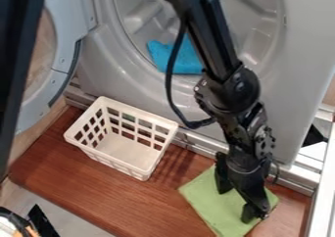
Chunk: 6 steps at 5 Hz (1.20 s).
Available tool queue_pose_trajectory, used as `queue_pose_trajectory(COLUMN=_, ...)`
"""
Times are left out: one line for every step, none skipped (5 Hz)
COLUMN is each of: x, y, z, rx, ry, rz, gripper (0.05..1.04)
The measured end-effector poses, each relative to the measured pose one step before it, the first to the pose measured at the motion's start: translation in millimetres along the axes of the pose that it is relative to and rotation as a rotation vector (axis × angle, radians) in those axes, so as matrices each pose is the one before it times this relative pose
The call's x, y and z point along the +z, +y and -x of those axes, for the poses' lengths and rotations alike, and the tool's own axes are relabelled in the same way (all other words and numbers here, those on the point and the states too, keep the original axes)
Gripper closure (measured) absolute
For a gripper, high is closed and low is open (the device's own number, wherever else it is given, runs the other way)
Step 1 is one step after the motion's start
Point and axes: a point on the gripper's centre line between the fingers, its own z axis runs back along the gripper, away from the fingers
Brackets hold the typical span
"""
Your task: Move the green cloth to the right side of the table
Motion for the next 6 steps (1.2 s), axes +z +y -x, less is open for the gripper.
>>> queue_pose_trajectory(x=-1.68, y=-7.44, z=-6.83, rx=-0.0309, ry=-0.0046, rz=0.0141, gripper=0.084)
queue_pose_trajectory(x=-0.55, y=-9.07, z=-4.52, rx=-0.0442, ry=-0.0086, rz=0.012, gripper=0.084)
queue_pose_trajectory(x=0.37, y=-1.38, z=-0.47, rx=-0.0158, ry=-0.001, rz=0.0031, gripper=0.084)
queue_pose_trajectory(x=1.25, y=-1.28, z=3.05, rx=-0.0129, ry=0.0047, rz=0.0073, gripper=0.085)
queue_pose_trajectory(x=11.61, y=-0.98, z=-0.31, rx=-0.0161, ry=-0.0104, rz=0.0186, gripper=0.085)
queue_pose_trajectory(x=23.72, y=6.05, z=-4.13, rx=-0.0239, ry=-0.0261, rz=-0.0252, gripper=0.085)
